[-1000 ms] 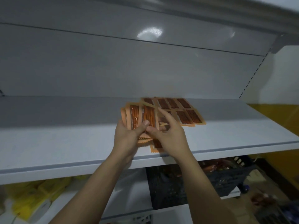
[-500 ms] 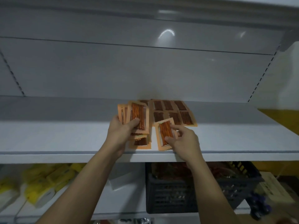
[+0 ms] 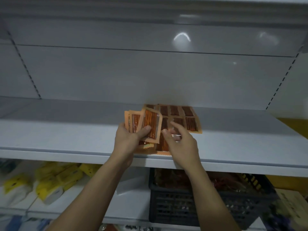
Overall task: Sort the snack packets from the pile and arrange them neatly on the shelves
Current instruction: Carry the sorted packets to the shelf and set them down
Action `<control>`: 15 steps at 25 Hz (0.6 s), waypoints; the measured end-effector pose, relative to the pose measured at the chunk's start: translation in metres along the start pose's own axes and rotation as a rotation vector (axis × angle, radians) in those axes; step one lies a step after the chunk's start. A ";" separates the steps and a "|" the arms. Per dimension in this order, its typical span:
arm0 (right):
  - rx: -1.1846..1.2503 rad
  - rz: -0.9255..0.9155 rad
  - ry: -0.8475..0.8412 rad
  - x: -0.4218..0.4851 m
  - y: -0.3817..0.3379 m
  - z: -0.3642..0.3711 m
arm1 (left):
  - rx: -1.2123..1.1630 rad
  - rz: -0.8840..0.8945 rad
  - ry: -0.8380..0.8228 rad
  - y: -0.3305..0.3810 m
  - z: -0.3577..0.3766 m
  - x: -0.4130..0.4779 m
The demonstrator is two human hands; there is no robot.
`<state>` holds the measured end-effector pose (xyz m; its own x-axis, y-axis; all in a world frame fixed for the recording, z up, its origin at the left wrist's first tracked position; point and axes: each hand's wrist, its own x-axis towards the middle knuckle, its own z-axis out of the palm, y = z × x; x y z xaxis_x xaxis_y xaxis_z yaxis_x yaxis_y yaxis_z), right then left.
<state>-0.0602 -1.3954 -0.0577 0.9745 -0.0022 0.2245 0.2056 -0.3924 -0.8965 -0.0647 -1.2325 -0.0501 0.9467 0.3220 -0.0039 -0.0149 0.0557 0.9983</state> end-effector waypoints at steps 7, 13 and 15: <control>0.458 0.075 0.020 0.016 0.005 -0.014 | -0.103 -0.107 -0.230 0.008 0.025 -0.013; -0.096 0.129 -0.032 0.021 0.032 -0.052 | 0.227 -0.103 -0.067 0.011 -0.009 0.017; -0.188 0.129 -0.045 0.023 0.031 -0.053 | 0.321 -0.118 -0.113 0.011 -0.011 0.021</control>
<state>-0.0362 -1.4563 -0.0598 0.9955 -0.0241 0.0917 0.0629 -0.5563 -0.8286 -0.0488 -1.2144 -0.0402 0.9659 0.2230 -0.1316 0.1813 -0.2197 0.9586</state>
